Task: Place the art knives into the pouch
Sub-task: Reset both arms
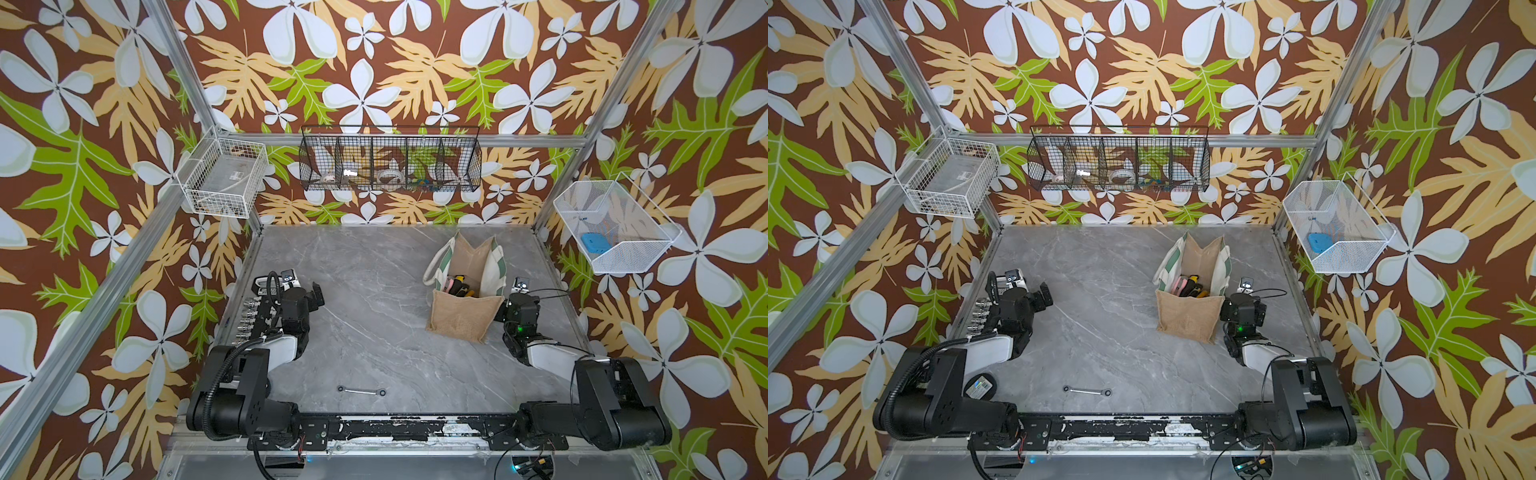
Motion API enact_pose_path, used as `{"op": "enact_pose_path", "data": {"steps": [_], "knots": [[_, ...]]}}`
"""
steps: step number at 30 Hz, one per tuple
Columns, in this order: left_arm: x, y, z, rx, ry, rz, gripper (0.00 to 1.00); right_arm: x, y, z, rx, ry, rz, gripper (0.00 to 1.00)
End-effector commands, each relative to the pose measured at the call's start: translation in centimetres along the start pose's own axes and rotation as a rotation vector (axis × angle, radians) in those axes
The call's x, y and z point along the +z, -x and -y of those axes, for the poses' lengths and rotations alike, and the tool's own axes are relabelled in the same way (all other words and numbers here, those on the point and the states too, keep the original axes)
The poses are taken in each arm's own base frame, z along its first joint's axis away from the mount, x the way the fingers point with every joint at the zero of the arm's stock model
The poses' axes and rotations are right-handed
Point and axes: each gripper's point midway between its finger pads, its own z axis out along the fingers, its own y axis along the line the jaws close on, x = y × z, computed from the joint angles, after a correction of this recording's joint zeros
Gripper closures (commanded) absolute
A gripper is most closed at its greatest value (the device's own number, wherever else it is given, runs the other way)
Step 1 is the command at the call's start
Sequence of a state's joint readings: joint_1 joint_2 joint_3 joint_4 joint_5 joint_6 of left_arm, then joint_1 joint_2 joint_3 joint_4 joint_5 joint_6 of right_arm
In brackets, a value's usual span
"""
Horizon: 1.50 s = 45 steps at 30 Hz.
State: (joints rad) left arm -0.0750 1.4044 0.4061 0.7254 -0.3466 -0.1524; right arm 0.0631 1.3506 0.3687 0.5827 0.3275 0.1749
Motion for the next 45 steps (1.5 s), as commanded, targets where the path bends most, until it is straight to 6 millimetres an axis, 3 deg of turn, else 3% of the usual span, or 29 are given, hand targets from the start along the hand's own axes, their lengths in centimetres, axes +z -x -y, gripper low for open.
{"op": "enact_pose_path", "data": {"steps": [1, 5, 9, 13, 16, 21, 27, 31, 45], "knots": [[-1.2, 2.6, -0.3, -0.028, -0.006, 0.142, 0.00, -0.2, 3.1, 0.5, 0.019, -0.023, 0.147, 0.00], [-3.5, 2.7, -0.9, -0.059, -0.037, 0.238, 0.00, 1.0, 3.1, 0.5, 0.007, -0.036, 0.163, 0.00], [-5.2, 2.3, -1.1, -0.073, -0.079, 0.326, 0.00, 1.3, 3.1, -0.9, -0.030, 0.039, 0.140, 0.00], [-5.3, 2.2, -0.9, -0.068, -0.093, 0.324, 0.00, 0.0, 2.7, -2.8, -0.078, 0.178, 0.199, 0.01], [-5.4, 2.1, -0.5, -0.056, -0.116, 0.317, 0.00, -0.9, 2.2, -2.6, -0.068, 0.203, 0.261, 0.00], [-5.6, 2.0, 0.2, -0.029, -0.154, 0.321, 0.00, -0.6, 2.1, -2.4, -0.055, 0.213, 0.244, 0.00], [-5.9, 2.2, -2.2, -0.108, -0.039, 0.345, 0.00, -0.7, 2.2, -2.4, -0.055, 0.211, 0.247, 0.00], [-4.7, 2.1, -1.8, -0.092, -0.027, 0.301, 0.00, -0.7, 2.1, -2.4, -0.055, 0.210, 0.245, 0.00], [-4.8, 2.2, -1.2, -0.077, -0.058, 0.305, 0.00, -0.7, 2.2, -2.4, -0.055, 0.210, 0.246, 0.00]]}}
